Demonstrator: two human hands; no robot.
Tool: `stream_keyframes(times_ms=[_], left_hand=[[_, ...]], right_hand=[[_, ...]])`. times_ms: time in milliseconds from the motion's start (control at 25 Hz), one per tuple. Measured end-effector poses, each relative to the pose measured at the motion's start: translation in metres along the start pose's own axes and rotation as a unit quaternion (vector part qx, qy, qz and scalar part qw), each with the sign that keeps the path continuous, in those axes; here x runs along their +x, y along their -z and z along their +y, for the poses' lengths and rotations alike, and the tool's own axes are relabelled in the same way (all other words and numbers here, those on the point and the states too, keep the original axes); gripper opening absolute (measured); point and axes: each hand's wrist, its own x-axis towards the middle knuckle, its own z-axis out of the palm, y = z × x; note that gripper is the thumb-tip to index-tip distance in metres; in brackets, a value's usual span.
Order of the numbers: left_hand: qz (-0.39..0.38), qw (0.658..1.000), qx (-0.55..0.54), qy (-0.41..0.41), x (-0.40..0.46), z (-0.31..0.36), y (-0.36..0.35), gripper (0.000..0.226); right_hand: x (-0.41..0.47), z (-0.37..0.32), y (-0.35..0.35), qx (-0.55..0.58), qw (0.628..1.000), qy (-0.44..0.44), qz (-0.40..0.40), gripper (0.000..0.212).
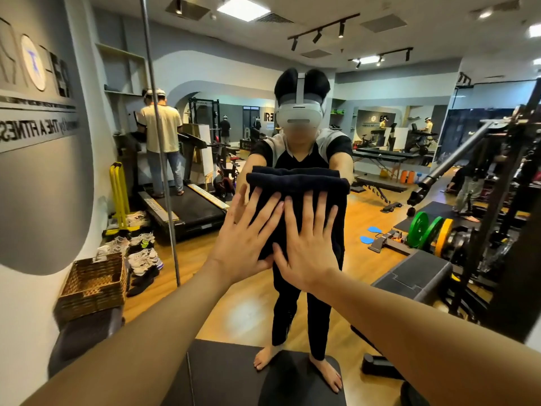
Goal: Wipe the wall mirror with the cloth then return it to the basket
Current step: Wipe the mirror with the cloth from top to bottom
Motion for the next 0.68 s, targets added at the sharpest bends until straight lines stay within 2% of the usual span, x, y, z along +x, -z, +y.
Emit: stream_keyframes(times_ms=[440, 680], left_hand=[[-0.052, 0.998, 0.038, 0.026, -0.065, -0.108, -0.02, 0.103], [-0.055, 0.997, 0.042, 0.037, -0.097, -0.142, -0.034, 0.104]], right_hand=[[0.047, -0.121, -0.033, 0.017, 1.0, 0.015, 0.0, 0.092], [0.055, -0.171, -0.051, 0.025, 1.0, 0.011, -0.008, 0.091]])
